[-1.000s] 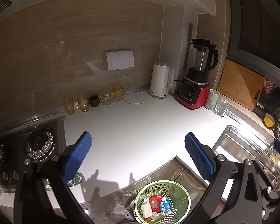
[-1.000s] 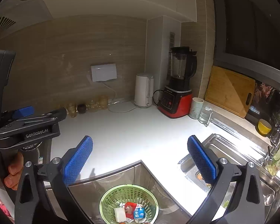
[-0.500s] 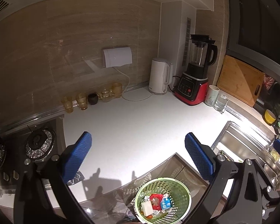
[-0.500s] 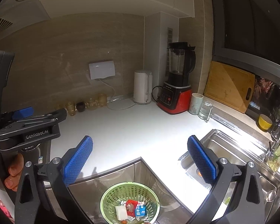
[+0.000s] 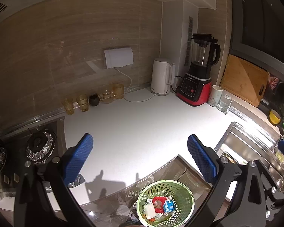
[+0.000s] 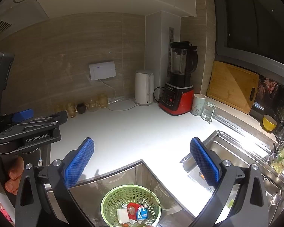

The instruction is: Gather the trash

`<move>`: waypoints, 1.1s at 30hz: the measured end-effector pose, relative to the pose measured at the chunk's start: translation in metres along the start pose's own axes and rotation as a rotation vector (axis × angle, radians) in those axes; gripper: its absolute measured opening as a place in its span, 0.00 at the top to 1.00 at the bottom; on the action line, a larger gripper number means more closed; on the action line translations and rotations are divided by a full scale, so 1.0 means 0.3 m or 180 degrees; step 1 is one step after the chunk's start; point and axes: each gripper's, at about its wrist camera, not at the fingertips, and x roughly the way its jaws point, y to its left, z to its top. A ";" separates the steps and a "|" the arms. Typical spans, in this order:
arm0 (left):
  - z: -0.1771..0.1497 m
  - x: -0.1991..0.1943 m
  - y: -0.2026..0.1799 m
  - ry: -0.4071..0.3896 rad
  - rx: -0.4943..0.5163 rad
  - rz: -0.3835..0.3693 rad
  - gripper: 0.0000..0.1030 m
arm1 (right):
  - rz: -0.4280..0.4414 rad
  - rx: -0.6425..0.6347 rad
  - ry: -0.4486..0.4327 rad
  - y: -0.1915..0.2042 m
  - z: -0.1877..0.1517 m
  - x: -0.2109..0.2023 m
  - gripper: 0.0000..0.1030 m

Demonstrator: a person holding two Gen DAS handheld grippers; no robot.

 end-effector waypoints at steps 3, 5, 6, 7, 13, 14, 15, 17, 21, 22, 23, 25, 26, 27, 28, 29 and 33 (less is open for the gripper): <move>0.002 0.002 -0.001 0.0009 -0.0010 -0.0005 0.07 | 0.0011 -0.0008 0.0007 -0.001 -0.004 0.007 0.02; 0.001 0.002 -0.002 0.0013 -0.0011 -0.0003 0.07 | 0.0013 -0.0006 0.0006 -0.002 -0.005 0.010 0.02; 0.004 0.004 -0.002 0.0014 -0.0011 -0.0005 0.07 | 0.0011 -0.0004 0.0008 -0.001 -0.005 0.010 0.02; 0.006 0.006 -0.004 0.0017 -0.0008 -0.0011 0.07 | 0.0010 -0.0004 0.0009 0.000 -0.005 0.011 0.02; 0.003 0.009 -0.014 0.0030 -0.0005 -0.0010 0.07 | -0.0002 0.0003 0.0027 0.004 -0.007 0.021 0.02; 0.003 0.011 -0.016 0.0035 -0.0005 -0.0012 0.07 | -0.0006 0.0004 0.0030 0.004 -0.007 0.023 0.02; 0.003 0.014 -0.016 0.0038 -0.0008 -0.0015 0.07 | -0.0009 0.0004 0.0032 0.004 -0.007 0.023 0.02; 0.002 0.017 -0.019 0.0047 -0.0005 -0.0017 0.07 | -0.0012 0.0008 0.0035 0.004 -0.007 0.026 0.02; 0.003 0.025 -0.023 0.0057 -0.0001 -0.0015 0.07 | -0.0020 0.0015 0.0047 0.008 -0.004 0.032 0.02; 0.003 0.026 -0.024 0.0056 0.0002 -0.0010 0.07 | -0.0020 0.0018 0.0050 0.008 -0.005 0.032 0.02; 0.003 0.025 -0.024 0.0053 0.0000 -0.0007 0.07 | -0.0021 0.0022 0.0053 0.009 -0.005 0.034 0.02; 0.004 0.031 -0.021 0.0051 -0.0004 -0.0009 0.07 | -0.0018 0.0024 0.0058 0.006 -0.005 0.038 0.02; 0.004 0.032 -0.021 0.0054 -0.0009 -0.0006 0.07 | -0.0019 0.0024 0.0058 0.007 -0.005 0.038 0.02; 0.004 0.034 -0.019 0.0053 -0.0011 -0.0008 0.07 | -0.0019 0.0026 0.0056 0.007 -0.004 0.038 0.02; 0.004 0.035 -0.019 0.0049 -0.0014 -0.0004 0.07 | -0.0019 0.0027 0.0056 0.008 -0.004 0.038 0.02; 0.006 0.037 -0.018 0.0048 -0.0013 -0.0003 0.07 | -0.0016 0.0028 0.0055 0.006 -0.005 0.039 0.02; 0.007 0.039 -0.021 0.0039 -0.0006 -0.0007 0.07 | -0.0018 0.0026 0.0070 0.004 -0.004 0.049 0.02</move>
